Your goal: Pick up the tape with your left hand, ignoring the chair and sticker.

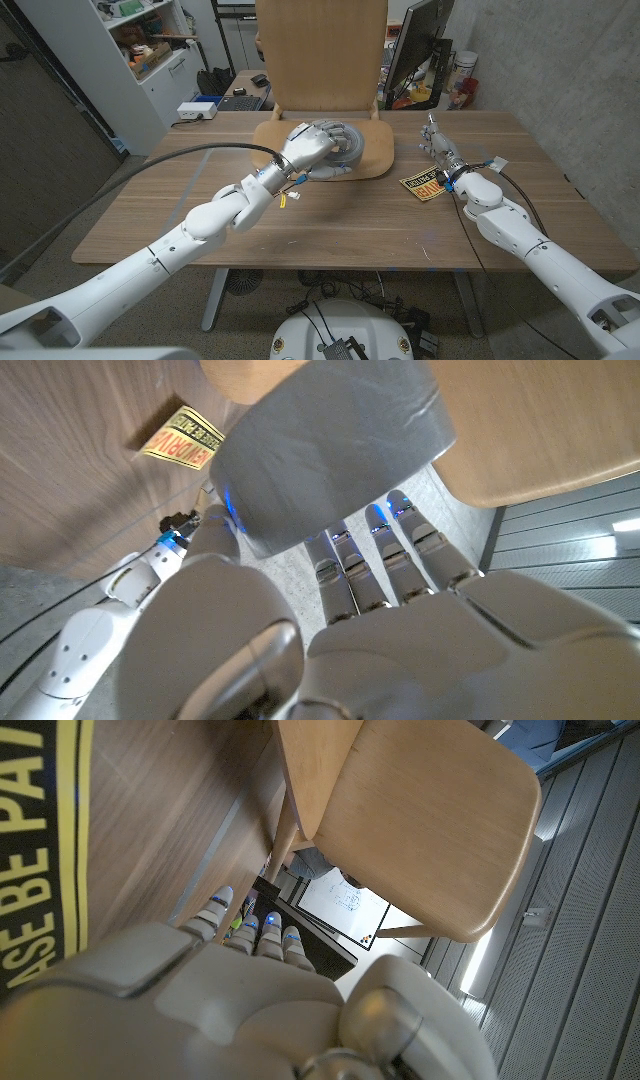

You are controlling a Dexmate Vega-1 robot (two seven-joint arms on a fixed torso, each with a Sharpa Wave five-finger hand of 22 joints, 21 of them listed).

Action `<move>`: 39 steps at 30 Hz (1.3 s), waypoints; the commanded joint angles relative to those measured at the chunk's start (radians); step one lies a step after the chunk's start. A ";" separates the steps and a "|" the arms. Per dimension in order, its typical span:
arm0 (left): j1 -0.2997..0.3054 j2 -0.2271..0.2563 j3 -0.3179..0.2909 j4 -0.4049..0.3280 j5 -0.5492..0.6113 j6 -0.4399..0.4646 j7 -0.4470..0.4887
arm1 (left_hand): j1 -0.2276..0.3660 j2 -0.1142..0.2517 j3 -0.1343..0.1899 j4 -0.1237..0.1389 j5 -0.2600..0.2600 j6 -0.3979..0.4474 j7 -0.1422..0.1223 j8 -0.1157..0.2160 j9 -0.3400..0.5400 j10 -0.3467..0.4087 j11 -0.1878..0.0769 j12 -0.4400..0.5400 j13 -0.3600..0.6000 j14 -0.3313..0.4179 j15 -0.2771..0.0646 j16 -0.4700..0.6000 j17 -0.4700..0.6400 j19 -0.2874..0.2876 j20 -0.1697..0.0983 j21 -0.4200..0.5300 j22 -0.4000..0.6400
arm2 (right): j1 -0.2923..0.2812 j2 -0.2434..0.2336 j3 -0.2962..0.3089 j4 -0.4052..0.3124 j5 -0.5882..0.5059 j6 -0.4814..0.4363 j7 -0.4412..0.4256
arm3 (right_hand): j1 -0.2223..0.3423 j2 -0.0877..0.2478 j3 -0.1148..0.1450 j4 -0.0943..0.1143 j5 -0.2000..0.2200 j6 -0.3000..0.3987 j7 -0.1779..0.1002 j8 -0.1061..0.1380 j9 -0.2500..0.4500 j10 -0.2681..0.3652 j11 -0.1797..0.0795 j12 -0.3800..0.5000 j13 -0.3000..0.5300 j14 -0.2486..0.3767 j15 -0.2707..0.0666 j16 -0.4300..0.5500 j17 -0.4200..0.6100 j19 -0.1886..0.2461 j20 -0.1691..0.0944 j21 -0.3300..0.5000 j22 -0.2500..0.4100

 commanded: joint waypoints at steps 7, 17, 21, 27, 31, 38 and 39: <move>0.029 -0.027 -0.176 -0.107 -0.118 0.108 -0.012 | 0.270 0.273 0.005 -0.010 0.005 0.016 -0.014 0.017 -0.005 0.001 -0.002 0.000 0.005 0.005 -0.147 -0.011 0.004 0.005 -0.006 0.004 0.004 | 0.008 -0.009 0.000 -0.015 -0.009 -0.019 -0.008 | 0.000 0.005 -0.007 0.003 0.003 -0.005 -0.004 0.002 0.002 -0.008 0.002 -0.001 0.002 -0.010 0.001 0.007 0.002 -0.003 0.007 -0.004 0.006; 0.080 -0.019 -0.281 -0.179 -0.145 0.165 -0.023 | 0.267 0.270 0.006 -0.013 0.005 0.017 -0.014 0.027 -0.014 -0.010 -0.001 -0.007 0.008 -0.005 -0.147 -0.022 0.005 -0.010 -0.007 -0.001 0.004 | 0.019 -0.013 -0.004 -0.013 -0.015 -0.036 -0.007 | 0.000 0.006 -0.007 0.003 0.003 -0.005 -0.004 0.002 0.002 -0.007 0.001 0.000 0.002 -0.009 0.000 0.007 0.002 -0.002 0.007 -0.007 0.006; 0.099 -0.016 -0.338 -0.210 -0.174 0.182 -0.039 | 0.265 0.270 0.007 -0.014 0.005 0.015 -0.016 0.031 -0.015 -0.012 -0.002 -0.010 0.009 -0.006 -0.146 -0.024 0.005 -0.009 -0.007 0.000 0.004 | 0.026 -0.012 -0.006 -0.012 -0.016 -0.038 -0.005 | -0.001 0.007 -0.007 0.003 0.003 -0.005 -0.003 0.002 0.002 -0.009 0.001 -0.001 0.002 -0.010 0.000 0.007 0.002 -0.002 0.007 -0.008 0.006; 0.113 -0.017 -0.415 -0.234 -0.237 0.164 -0.044 | 0.264 0.268 0.008 -0.016 0.005 0.022 -0.021 0.036 -0.022 -0.011 -0.002 -0.012 0.009 -0.002 -0.150 -0.025 0.005 -0.008 -0.009 0.001 0.003 | 0.036 -0.012 -0.014 -0.018 -0.021 -0.046 0.003 | -0.001 0.007 -0.007 0.004 0.003 -0.006 -0.004 0.002 0.002 -0.008 0.000 -0.001 0.002 -0.002 -0.004 0.010 0.002 -0.001 0.008 -0.011 0.006; 0.115 -0.025 -0.451 -0.248 -0.266 0.169 -0.071 | 0.263 0.266 0.008 -0.017 0.005 0.028 -0.022 0.039 -0.027 -0.009 -0.002 -0.012 0.010 -0.001 -0.153 -0.026 0.005 -0.010 -0.006 0.001 0.003 | 0.038 -0.009 -0.016 -0.022 -0.024 -0.047 0.000 | -0.001 0.007 -0.008 0.004 0.003 -0.008 -0.004 0.001 0.002 -0.008 -0.003 0.000 0.002 0.001 -0.002 0.011 0.002 -0.002 0.007 -0.014 0.006; 0.123 -0.038 -0.470 -0.239 -0.299 0.150 -0.088 | 0.262 0.259 0.009 -0.021 0.005 0.026 -0.020 0.043 -0.034 -0.007 -0.002 -0.014 0.011 -0.011 -0.151 -0.034 0.003 -0.025 -0.013 -0.005 0.002 | 0.038 -0.006 -0.018 -0.029 -0.027 -0.048 -0.006 | -0.003 0.007 -0.009 0.004 0.004 -0.011 -0.003 0.001 0.002 -0.010 -0.001 -0.001 0.002 -0.031 -0.003 0.000 0.002 -0.016 0.005 -0.026 0.006; 0.124 -0.040 -0.471 -0.238 -0.303 0.147 -0.089 | 0.262 0.259 0.009 -0.021 0.005 0.025 -0.020 0.043 -0.034 -0.007 -0.002 -0.014 0.011 -0.012 -0.150 -0.035 0.003 -0.026 -0.014 -0.005 0.001 | 0.038 -0.006 -0.018 -0.031 -0.028 -0.050 -0.008 | -0.003 0.007 -0.009 0.004 0.004 -0.011 -0.004 0.001 0.002 -0.010 -0.002 -0.001 0.002 -0.031 -0.003 0.000 0.002 -0.018 0.005 -0.027 0.006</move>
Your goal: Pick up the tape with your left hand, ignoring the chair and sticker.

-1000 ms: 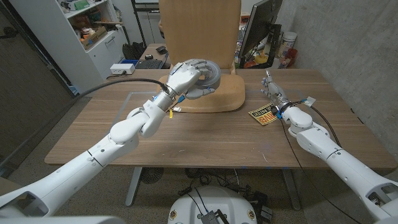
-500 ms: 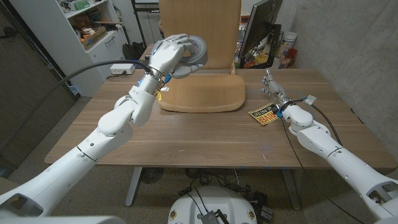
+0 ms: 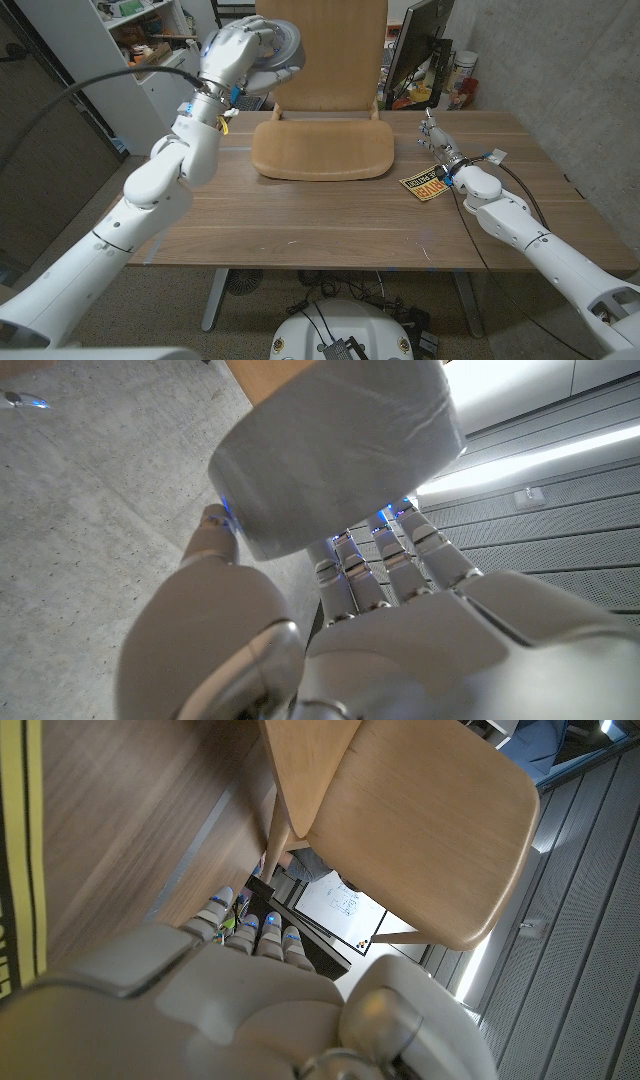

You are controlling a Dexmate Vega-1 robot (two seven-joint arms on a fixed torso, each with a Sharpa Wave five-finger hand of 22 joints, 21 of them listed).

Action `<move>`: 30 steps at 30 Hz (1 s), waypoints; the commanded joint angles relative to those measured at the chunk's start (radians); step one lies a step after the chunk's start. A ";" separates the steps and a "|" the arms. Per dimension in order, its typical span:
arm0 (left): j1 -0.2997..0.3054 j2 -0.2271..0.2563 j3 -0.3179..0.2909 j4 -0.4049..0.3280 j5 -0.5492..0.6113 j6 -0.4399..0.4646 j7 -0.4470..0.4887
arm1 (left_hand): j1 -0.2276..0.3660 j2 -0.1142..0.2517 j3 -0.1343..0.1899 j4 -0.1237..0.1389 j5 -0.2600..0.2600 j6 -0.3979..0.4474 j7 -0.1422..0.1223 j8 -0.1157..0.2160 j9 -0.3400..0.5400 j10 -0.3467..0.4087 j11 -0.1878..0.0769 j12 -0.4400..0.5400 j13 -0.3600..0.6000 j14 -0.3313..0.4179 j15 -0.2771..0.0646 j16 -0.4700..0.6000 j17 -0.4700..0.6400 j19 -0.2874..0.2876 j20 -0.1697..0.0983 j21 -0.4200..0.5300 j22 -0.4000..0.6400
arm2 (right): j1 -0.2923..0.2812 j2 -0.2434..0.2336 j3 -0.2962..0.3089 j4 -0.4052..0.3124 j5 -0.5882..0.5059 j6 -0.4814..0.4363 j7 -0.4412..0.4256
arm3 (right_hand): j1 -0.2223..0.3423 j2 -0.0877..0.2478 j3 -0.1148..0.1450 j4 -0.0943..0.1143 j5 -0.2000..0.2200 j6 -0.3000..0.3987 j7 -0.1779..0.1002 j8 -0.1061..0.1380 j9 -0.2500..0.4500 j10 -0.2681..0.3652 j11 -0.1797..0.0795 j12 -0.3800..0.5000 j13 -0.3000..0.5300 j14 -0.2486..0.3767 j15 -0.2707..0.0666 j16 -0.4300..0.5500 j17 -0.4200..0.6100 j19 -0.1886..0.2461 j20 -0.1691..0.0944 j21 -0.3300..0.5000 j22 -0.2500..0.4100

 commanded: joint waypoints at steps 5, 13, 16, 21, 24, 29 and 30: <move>0.018 -0.018 -0.069 -0.001 -0.073 -0.037 -0.025 | 0.261 0.258 0.014 -0.018 0.004 0.022 -0.021 0.010 -0.002 0.008 0.000 -0.002 0.002 -0.008 -0.147 -0.007 0.002 -0.010 -0.002 -0.006 0.000 | 0.002 0.007 -0.003 -0.017 -0.008 -0.009 -0.017 | -0.006 0.007 -0.006 0.001 0.004 -0.010 0.001 0.001 0.002 -0.017 0.003 -0.003 0.002 -0.041 0.003 -0.010 0.003 -0.034 -0.003 -0.021 0.006; 0.017 -0.009 -0.052 0.020 -0.038 -0.060 -0.008 | 0.259 0.258 0.017 -0.018 0.005 0.021 -0.019 0.015 -0.009 0.009 0.000 -0.004 0.003 -0.008 -0.146 -0.010 -0.001 -0.012 0.001 -0.007 -0.001 | -0.009 0.005 0.005 -0.035 0.005 -0.013 -0.016 | -0.008 0.008 -0.007 0.002 0.004 -0.012 0.001 0.001 0.002 -0.023 -0.001 -0.005 0.002 -0.055 0.003 -0.011 0.004 -0.045 -0.005 -0.030 0.006; 0.001 -0.013 -0.041 0.029 -0.040 -0.058 -0.020 | 0.258 0.258 0.018 -0.018 0.005 0.020 -0.021 0.016 -0.011 0.009 0.000 -0.005 0.004 -0.008 -0.146 -0.011 -0.002 -0.013 0.002 -0.007 -0.001 | -0.004 0.010 0.004 -0.028 0.010 -0.009 -0.010 | -0.008 0.008 -0.007 0.002 0.004 -0.012 0.002 0.001 0.002 -0.022 0.000 -0.005 0.002 -0.055 0.003 -0.010 0.004 -0.045 -0.006 -0.031 0.006; -0.005 -0.014 -0.037 0.035 -0.045 -0.066 -0.020 | 0.257 0.257 0.019 -0.018 0.005 0.017 -0.018 0.019 -0.011 0.008 0.000 -0.007 0.004 -0.010 -0.144 -0.013 -0.003 -0.014 0.003 -0.007 -0.002 | 0.001 0.014 0.000 -0.025 0.002 -0.009 -0.018 | -0.009 0.008 -0.008 0.003 0.004 -0.013 0.002 0.000 0.002 -0.023 0.000 -0.005 0.002 -0.055 0.003 -0.009 0.004 -0.044 -0.007 -0.032 0.006; -0.004 -0.011 -0.035 0.038 -0.040 -0.070 -0.017 | 0.256 0.257 0.020 -0.017 0.005 0.015 -0.018 0.023 -0.008 0.006 0.000 -0.009 0.004 -0.013 -0.147 -0.016 -0.006 -0.015 0.002 -0.007 -0.002 | 0.001 0.017 0.000 -0.022 0.000 -0.003 -0.020 | -0.009 0.008 -0.008 0.003 0.004 -0.014 -0.001 0.000 0.002 -0.026 0.000 -0.006 0.002 -0.057 0.003 -0.009 0.004 -0.045 -0.006 -0.033 0.006; -0.008 -0.011 -0.029 0.043 -0.032 -0.072 -0.010 | 0.253 0.257 0.022 -0.017 0.005 0.013 -0.019 0.025 -0.012 0.006 0.000 -0.011 0.005 -0.015 -0.147 -0.017 -0.009 -0.017 0.002 -0.008 -0.003 | 0.006 0.020 -0.001 -0.017 -0.006 0.000 -0.025 | -0.010 0.008 -0.008 0.003 0.004 -0.014 -0.003 0.000 0.002 -0.033 -0.001 -0.008 0.002 -0.060 0.002 -0.008 0.004 -0.045 -0.007 -0.035 0.006; -0.009 -0.012 -0.027 0.046 -0.032 -0.075 -0.005 | 0.253 0.257 0.022 -0.017 0.005 0.012 -0.019 0.026 -0.012 0.006 0.000 -0.011 0.005 -0.015 -0.146 -0.018 -0.009 -0.017 0.002 -0.008 -0.003 | 0.007 0.020 -0.002 -0.018 -0.008 -0.002 -0.027 | -0.010 0.008 -0.008 0.003 0.004 -0.014 -0.003 0.000 0.002 -0.033 -0.001 -0.008 0.002 -0.060 0.002 -0.008 0.004 -0.045 -0.007 -0.036 0.006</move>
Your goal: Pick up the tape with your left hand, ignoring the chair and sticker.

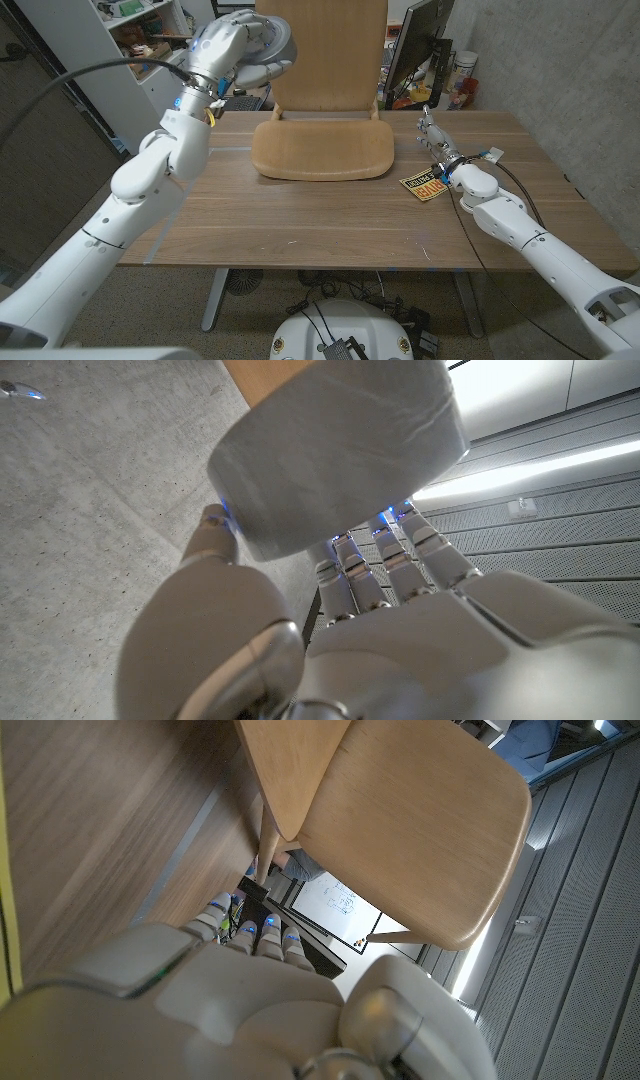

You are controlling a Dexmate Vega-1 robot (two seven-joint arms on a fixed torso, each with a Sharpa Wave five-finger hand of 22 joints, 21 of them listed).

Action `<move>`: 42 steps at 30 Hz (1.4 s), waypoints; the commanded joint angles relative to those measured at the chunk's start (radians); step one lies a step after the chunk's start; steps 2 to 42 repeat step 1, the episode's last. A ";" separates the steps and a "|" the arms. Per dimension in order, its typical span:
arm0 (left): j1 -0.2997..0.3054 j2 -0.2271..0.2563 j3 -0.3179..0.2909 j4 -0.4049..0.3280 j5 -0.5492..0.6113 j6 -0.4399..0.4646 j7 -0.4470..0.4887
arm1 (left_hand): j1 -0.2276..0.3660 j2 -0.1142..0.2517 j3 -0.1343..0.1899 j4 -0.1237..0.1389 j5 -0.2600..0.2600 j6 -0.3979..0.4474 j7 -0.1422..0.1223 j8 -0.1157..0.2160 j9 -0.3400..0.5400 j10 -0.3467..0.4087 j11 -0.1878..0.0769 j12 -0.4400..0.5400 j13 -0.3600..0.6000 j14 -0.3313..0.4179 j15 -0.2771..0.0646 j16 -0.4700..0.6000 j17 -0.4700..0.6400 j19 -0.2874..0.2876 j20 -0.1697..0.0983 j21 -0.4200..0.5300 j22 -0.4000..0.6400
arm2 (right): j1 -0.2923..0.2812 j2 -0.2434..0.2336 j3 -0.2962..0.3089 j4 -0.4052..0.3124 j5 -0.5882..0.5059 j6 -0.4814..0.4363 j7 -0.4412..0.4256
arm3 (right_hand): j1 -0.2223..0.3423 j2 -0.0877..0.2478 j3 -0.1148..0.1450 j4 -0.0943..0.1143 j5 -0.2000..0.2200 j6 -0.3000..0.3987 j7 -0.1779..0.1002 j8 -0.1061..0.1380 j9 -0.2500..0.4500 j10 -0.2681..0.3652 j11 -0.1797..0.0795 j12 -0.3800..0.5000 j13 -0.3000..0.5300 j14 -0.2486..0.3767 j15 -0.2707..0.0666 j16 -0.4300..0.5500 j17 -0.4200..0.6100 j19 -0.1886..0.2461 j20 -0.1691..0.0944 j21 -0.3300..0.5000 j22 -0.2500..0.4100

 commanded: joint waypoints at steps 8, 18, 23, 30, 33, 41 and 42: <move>-0.011 0.001 0.015 0.017 0.008 -0.014 0.009 | 0.253 0.258 0.022 -0.017 0.006 0.013 -0.020 0.008 -0.001 0.006 -0.001 -0.005 0.005 -0.005 -0.148 -0.003 0.000 -0.004 0.004 -0.003 0.000 | 0.008 0.008 -0.002 0.004 -0.008 0.006 -0.010 | -0.006 0.004 -0.008 0.003 0.004 -0.004 -0.003 0.000 0.002 -0.014 0.004 -0.001 0.002 -0.017 -0.003 0.002 0.004 -0.010 0.000 -0.003 0.002; -0.011 0.001 0.015 0.017 0.008 -0.014 0.009 | 0.253 0.258 0.022 -0.017 0.006 0.013 -0.020 0.008 -0.001 0.006 -0.001 -0.005 0.005 -0.005 -0.148 -0.003 0.000 -0.004 0.004 -0.003 0.000 | 0.008 0.008 -0.002 0.004 -0.008 0.006 -0.010 | -0.006 0.004 -0.008 0.003 0.004 -0.004 -0.003 0.000 0.002 -0.014 0.004 -0.001 0.002 -0.017 -0.003 0.002 0.004 -0.010 0.000 -0.003 0.002; -0.011 0.001 0.015 0.017 0.008 -0.014 0.009 | 0.253 0.258 0.022 -0.017 0.006 0.013 -0.020 0.008 -0.001 0.006 -0.001 -0.005 0.005 -0.005 -0.148 -0.003 0.000 -0.004 0.004 -0.003 0.000 | 0.008 0.008 -0.002 0.004 -0.008 0.006 -0.010 | -0.006 0.004 -0.008 0.003 0.004 -0.004 -0.003 0.000 0.002 -0.014 0.004 -0.001 0.002 -0.017 -0.003 0.002 0.004 -0.010 0.000 -0.003 0.002; -0.011 0.001 0.015 0.017 0.008 -0.014 0.009 | 0.253 0.258 0.022 -0.017 0.006 0.013 -0.020 0.008 -0.001 0.006 -0.001 -0.005 0.005 -0.005 -0.148 -0.003 0.000 -0.004 0.004 -0.003 0.000 | 0.008 0.008 -0.002 0.004 -0.008 0.006 -0.010 | -0.006 0.004 -0.008 0.003 0.004 -0.004 -0.003 0.000 0.002 -0.014 0.004 -0.001 0.002 -0.017 -0.003 0.002 0.004 -0.010 0.000 -0.003 0.002; -0.011 0.001 0.015 0.017 0.008 -0.014 0.009 | 0.253 0.258 0.022 -0.017 0.006 0.013 -0.020 0.008 -0.001 0.006 -0.001 -0.005 0.005 -0.005 -0.148 -0.003 0.000 -0.004 0.004 -0.003 0.000 | 0.008 0.008 -0.002 0.004 -0.008 0.006 -0.010 | -0.006 0.004 -0.008 0.003 0.004 -0.004 -0.003 0.000 0.002 -0.014 0.004 -0.001 0.002 -0.017 -0.003 0.002 0.004 -0.010 0.000 -0.003 0.002; -0.011 0.001 0.015 0.017 0.008 -0.014 0.009 | 0.253 0.258 0.022 -0.017 0.006 0.013 -0.020 0.008 -0.001 0.006 -0.001 -0.005 0.005 -0.005 -0.148 -0.003 0.000 -0.004 0.004 -0.003 0.000 | 0.008 0.008 -0.002 0.004 -0.008 0.006 -0.010 | -0.006 0.004 -0.008 0.003 0.004 -0.004 -0.003 0.000 0.002 -0.014 0.004 -0.001 0.002 -0.017 -0.003 0.002 0.004 -0.010 0.000 -0.003 0.002; -0.011 0.001 0.015 0.017 0.008 -0.014 0.009 | 0.253 0.258 0.022 -0.017 0.006 0.013 -0.020 0.008 -0.001 0.006 -0.001 -0.005 0.005 -0.005 -0.148 -0.003 0.000 -0.004 0.004 -0.003 0.000 | 0.008 0.008 -0.002 0.004 -0.008 0.006 -0.010 | -0.006 0.004 -0.008 0.003 0.004 -0.004 -0.003 0.000 0.002 -0.014 0.004 -0.001 0.002 -0.017 -0.003 0.002 0.004 -0.010 0.000 -0.003 0.002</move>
